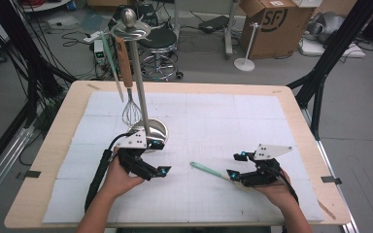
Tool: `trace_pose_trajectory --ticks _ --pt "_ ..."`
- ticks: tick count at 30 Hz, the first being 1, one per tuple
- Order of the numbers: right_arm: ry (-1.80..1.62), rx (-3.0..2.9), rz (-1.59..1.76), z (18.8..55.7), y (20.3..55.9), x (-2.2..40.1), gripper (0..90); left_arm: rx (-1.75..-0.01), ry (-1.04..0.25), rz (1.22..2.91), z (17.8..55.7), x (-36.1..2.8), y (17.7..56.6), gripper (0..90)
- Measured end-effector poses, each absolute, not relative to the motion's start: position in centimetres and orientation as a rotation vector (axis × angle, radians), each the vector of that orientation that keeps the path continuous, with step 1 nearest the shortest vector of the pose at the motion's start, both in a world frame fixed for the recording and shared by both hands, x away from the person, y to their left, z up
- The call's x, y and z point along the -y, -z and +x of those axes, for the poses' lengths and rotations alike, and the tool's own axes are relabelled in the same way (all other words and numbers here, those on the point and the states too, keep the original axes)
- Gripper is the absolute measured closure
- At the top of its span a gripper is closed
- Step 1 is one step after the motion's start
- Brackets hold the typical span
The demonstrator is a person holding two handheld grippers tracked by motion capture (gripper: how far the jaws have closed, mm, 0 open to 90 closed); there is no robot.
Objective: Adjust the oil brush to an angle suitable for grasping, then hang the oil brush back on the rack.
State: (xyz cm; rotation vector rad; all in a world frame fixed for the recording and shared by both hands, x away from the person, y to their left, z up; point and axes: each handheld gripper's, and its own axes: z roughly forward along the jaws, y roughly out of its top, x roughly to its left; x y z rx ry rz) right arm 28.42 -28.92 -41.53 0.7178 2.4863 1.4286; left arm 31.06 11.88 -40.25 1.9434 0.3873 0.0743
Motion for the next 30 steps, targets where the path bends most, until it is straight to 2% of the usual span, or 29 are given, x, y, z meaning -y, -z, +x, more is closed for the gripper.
trace_pose_trajectory --ticks 30 --pt "-1.337 -2.545 0.736 28.71 42.03 28.33 34.8 -0.396 -0.076 1.933 31.1 -11.92 40.23 14.9"
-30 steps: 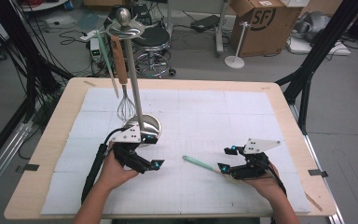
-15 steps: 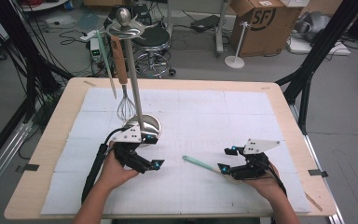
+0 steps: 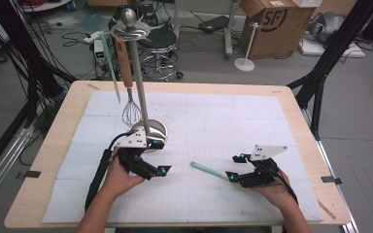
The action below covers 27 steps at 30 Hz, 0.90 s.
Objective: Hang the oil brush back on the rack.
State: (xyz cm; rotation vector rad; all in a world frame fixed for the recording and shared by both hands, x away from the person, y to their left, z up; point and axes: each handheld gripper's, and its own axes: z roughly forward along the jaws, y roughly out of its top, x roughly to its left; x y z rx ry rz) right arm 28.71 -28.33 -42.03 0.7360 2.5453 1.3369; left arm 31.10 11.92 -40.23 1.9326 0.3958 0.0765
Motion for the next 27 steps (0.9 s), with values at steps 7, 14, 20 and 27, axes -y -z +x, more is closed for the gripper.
trace_pose_trajectory --ticks 7,14,20,27 --pt "-1.193 -2.646 0.745 29.3 42.6 27.4 46.3 -0.393 -0.08 1.935 31.1 -12.0 40.1 15.0" --pt "-1.015 -2.722 0.727 28.8 43.7 26.1 70.1 -0.391 -0.079 1.942 31.1 -11.8 40.2 15.1" --pt "-1.008 -2.745 0.734 28.3 43.5 26.4 81.0 -0.383 -0.079 1.947 31.1 -11.8 40.2 15.2" --pt "-1.002 -2.756 0.765 27.7 43.4 27.5 80.2 -0.386 -0.078 1.944 31.0 -11.7 40.2 15.2"
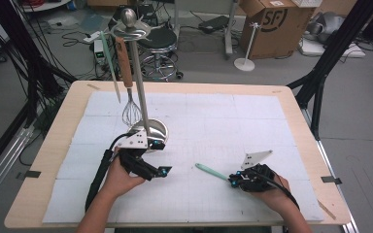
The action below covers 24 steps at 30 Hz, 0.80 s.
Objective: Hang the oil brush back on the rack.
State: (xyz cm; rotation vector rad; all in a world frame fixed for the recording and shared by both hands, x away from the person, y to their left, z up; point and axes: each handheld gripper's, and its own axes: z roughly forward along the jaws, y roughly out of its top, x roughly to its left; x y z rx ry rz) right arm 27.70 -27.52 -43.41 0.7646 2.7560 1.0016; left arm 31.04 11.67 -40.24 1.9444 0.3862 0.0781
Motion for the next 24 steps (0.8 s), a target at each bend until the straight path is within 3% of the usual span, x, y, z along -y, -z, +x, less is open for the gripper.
trace_pose_trajectory --ticks 13,24 --pt "-0.826 -2.839 0.736 28.7 42.5 25.2 66.1 -0.381 -0.078 1.947 31.0 -11.7 40.2 15.2" --pt "-0.748 -2.867 0.727 28.8 42.3 24.6 66.7 -0.38 -0.084 1.958 30.9 -11.6 40.2 15.2"
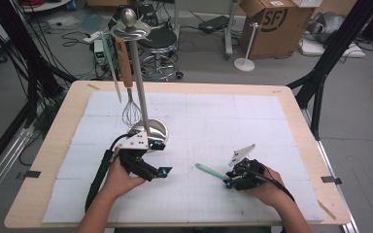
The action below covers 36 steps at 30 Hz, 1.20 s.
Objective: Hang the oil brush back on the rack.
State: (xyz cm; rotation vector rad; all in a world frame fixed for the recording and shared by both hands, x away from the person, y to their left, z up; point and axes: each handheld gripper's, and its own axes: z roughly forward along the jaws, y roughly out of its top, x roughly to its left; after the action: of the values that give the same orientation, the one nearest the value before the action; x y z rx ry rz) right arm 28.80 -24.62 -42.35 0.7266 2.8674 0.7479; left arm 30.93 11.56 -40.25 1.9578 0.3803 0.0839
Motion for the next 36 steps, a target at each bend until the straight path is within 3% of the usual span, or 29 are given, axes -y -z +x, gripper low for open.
trace_pose_trajectory --ticks 5,7,17,36 --pt "-0.737 -2.868 0.719 28.8 42.4 24.5 73.9 -0.378 -0.084 1.966 30.9 -11.4 40.3 15.2" --pt "-0.731 -2.874 0.719 28.7 42.3 24.4 81.7 -0.38 -0.086 1.969 30.9 -11.4 40.4 15.2" --pt "-0.748 -2.852 0.765 28.4 42.4 24.4 82.8 -0.381 -0.088 1.962 30.9 -11.5 40.3 15.3" --pt "-1.089 -2.757 0.763 28.6 41.6 25.9 82.9 -0.382 -0.087 1.95 30.9 -11.7 40.2 15.4"
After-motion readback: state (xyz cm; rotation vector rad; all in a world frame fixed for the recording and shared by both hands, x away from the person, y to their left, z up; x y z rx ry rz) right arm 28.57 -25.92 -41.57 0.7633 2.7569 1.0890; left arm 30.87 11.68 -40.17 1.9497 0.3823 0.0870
